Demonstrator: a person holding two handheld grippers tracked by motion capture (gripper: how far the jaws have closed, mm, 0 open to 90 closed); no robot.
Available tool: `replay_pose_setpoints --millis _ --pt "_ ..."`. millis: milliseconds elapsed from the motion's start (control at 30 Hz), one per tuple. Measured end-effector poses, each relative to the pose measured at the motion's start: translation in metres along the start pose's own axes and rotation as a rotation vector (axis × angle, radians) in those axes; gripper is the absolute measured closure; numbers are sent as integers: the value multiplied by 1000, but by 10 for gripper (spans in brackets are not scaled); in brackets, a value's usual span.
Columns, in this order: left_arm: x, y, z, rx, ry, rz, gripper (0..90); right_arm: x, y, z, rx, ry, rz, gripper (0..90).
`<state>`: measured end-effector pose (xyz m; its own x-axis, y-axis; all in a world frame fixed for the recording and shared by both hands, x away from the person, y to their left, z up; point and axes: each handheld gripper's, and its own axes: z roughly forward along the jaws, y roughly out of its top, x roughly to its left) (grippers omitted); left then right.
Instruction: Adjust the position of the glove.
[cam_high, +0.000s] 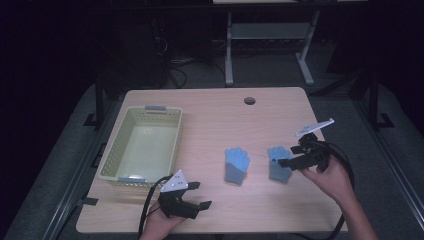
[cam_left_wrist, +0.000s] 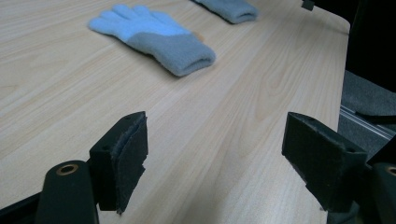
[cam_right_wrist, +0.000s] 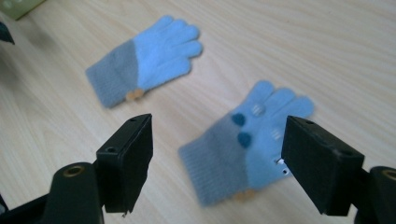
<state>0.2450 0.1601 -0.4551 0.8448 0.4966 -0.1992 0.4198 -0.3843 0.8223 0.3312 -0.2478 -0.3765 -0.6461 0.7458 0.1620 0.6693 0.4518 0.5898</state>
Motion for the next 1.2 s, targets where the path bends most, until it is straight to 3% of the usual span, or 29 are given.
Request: replay_pose_setpoints --millis 367,700,1000,1200 --pt "-1 0 0 -2 -3 0 224 -20 15 12 53 -21 14 274" --pt "-1 0 0 -5 -3 2 224 -27 13 34 126 -17 12 339" --pt "-2 0 0 -4 -6 3 224 -32 4 53 188 -11 42 388" --pt "-2 0 0 -6 -3 2 224 -32 3 61 226 -25 27 436"
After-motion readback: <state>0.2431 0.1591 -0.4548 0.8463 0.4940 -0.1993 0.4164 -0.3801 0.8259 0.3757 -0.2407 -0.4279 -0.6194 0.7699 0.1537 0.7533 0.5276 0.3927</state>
